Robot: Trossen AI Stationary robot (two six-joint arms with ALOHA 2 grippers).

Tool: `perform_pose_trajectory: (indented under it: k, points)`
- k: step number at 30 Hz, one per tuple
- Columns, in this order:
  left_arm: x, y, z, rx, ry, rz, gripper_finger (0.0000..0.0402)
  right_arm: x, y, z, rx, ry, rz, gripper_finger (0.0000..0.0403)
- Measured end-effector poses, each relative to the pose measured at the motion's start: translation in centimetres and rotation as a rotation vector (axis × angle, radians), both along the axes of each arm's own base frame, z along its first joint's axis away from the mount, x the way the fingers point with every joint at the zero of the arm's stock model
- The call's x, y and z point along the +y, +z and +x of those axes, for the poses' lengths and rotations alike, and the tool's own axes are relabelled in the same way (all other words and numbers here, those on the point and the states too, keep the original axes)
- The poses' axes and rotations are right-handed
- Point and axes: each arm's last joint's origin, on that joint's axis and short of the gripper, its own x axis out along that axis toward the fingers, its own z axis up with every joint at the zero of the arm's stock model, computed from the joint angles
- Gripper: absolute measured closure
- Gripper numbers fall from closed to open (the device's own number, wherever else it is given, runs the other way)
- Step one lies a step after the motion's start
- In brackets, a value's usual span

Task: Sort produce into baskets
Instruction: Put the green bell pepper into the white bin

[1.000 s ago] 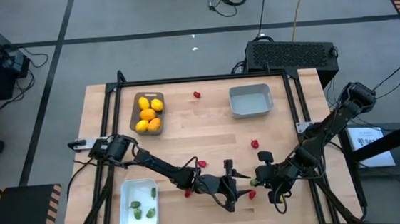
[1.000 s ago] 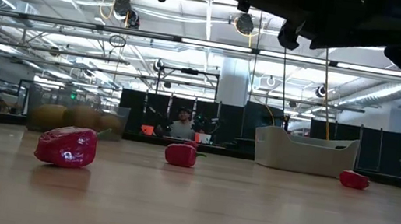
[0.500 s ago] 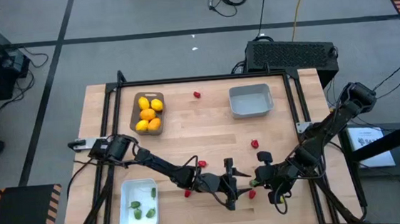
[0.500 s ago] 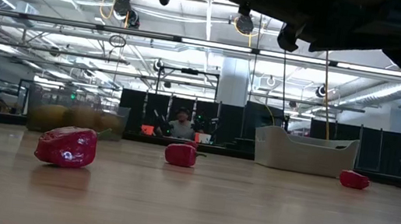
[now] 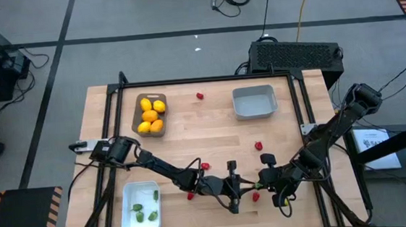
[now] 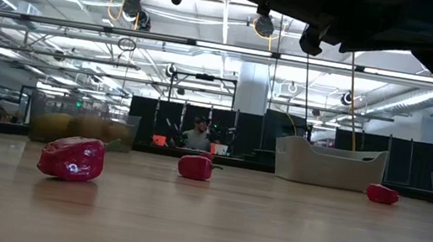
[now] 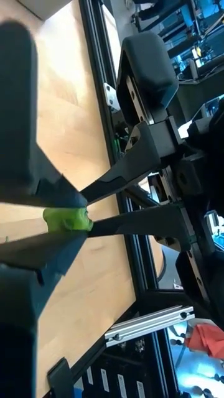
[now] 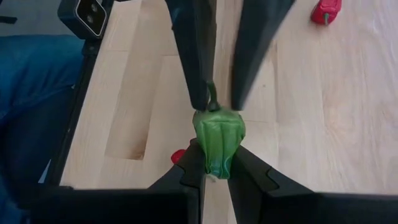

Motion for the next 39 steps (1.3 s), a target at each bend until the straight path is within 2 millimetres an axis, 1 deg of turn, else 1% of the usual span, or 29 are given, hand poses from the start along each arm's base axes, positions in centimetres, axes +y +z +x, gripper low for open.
perform_pose_trajectory:
  k: [4,6,17,20,24,28,29,31,34,37,39]
  points:
    - [0.0,0.0,0.0,0.001,-0.001,0.0,0.0378,0.0,0.0,0.0,0.001,-0.001,-0.004,0.036]
    - [0.0,0.0,0.0,0.001,-0.001,0.0,0.0393,0.0,0.0,0.0,-0.004,-0.006,-0.01,0.036]
    - [0.1,0.0,0.0,0.007,0.012,0.005,0.0399,-0.3,0.0,0.0,-0.045,-0.043,-0.075,0.0357]
    - [0.1,0.0,0.0,0.006,0.013,0.005,0.0399,-0.3,0.0,0.1,-0.049,-0.047,-0.078,0.0337]
    - [0.2,0.0,0.0,0.009,0.036,0.012,0.04,-0.2,0.0,0.0,-0.059,-0.069,-0.079,0.0291]
    - [0.1,-0.4,-0.4,0.096,0.033,0.048,0.04,-0.2,0.1,0.0,-0.072,-0.09,-0.076,0.0242]
    - [0.0,-0.3,-0.6,0.123,0.029,0.06,0.0401,-0.3,0.1,0.0,-0.062,-0.087,-0.08,0.0231]
    - [-0.2,0.9,-1.4,0.175,0.022,0.072,0.0401,-0.2,0.0,-0.1,-0.044,-0.072,-0.068,0.0212]
    - [-0.3,3.2,-2.9,0.268,0.026,0.022,0.0401,-0.1,0.0,-0.1,-0.028,-0.057,-0.052,0.0193]
    - [-0.3,5.6,-5.4,0.428,0.007,-0.058,0.0401,-0.1,0.0,-0.2,-0.018,-0.062,-0.039,0.0182]
    - [-0.2,7.4,-7.7,0.553,0.002,-0.145,0.0401,-0.2,-0.1,-0.2,-0.009,-0.073,-0.034,0.018]
